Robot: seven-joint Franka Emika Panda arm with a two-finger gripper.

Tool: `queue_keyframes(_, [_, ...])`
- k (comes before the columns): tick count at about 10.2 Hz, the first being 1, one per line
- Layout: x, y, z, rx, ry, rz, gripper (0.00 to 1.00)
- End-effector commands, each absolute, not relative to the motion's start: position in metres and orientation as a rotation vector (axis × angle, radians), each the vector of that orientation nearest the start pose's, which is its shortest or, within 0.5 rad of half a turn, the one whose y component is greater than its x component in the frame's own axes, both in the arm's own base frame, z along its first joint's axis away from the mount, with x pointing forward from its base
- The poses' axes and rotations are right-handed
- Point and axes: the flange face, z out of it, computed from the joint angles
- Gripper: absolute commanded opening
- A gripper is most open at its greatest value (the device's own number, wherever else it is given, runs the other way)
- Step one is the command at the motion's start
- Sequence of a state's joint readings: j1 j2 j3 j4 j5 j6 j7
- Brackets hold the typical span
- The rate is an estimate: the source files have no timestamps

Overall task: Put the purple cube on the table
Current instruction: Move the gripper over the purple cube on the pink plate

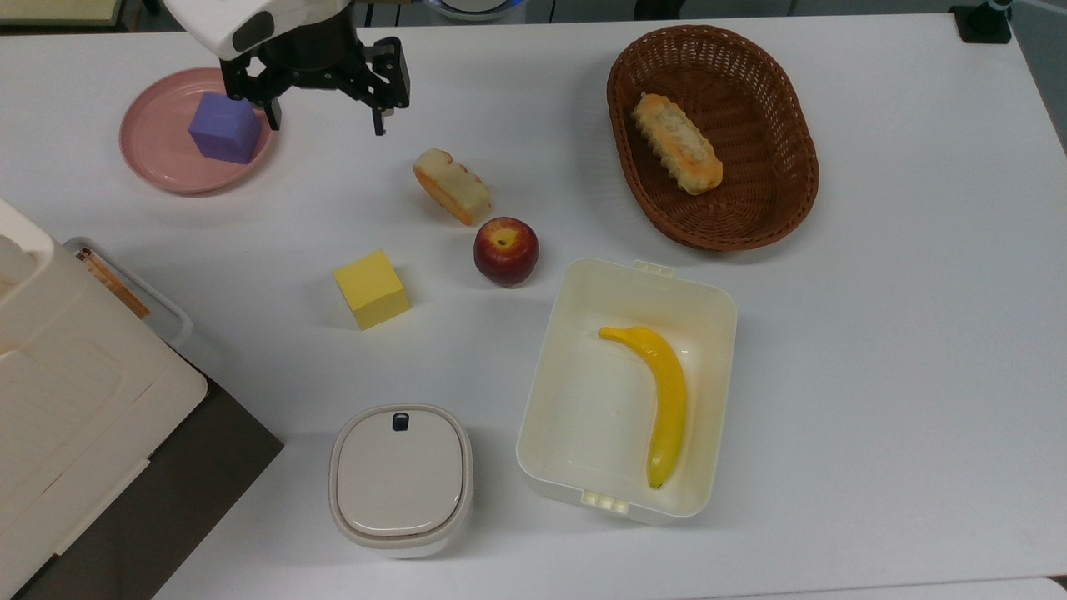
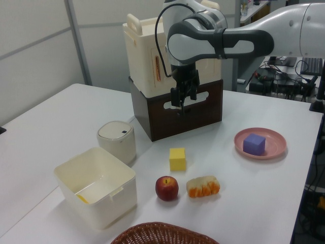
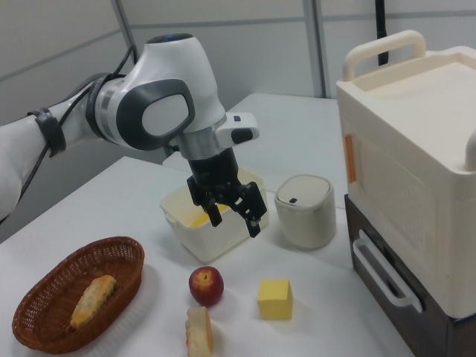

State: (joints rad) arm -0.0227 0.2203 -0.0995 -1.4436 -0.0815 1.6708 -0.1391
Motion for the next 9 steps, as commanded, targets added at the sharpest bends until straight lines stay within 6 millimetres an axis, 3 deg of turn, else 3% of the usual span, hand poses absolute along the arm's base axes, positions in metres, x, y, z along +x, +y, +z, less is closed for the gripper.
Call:
queue_keyframes(1, [0.602,-0.082,0.578,-3.235,-0.093,0.077,1.0])
queue_keyframes(3, [0.597,-0.082,0.575,-3.214,-0.202,0.144,1.0])
queue_keyframes(9, [0.584,-0.085,0.58,-3.211,-0.208,0.24,1.0])
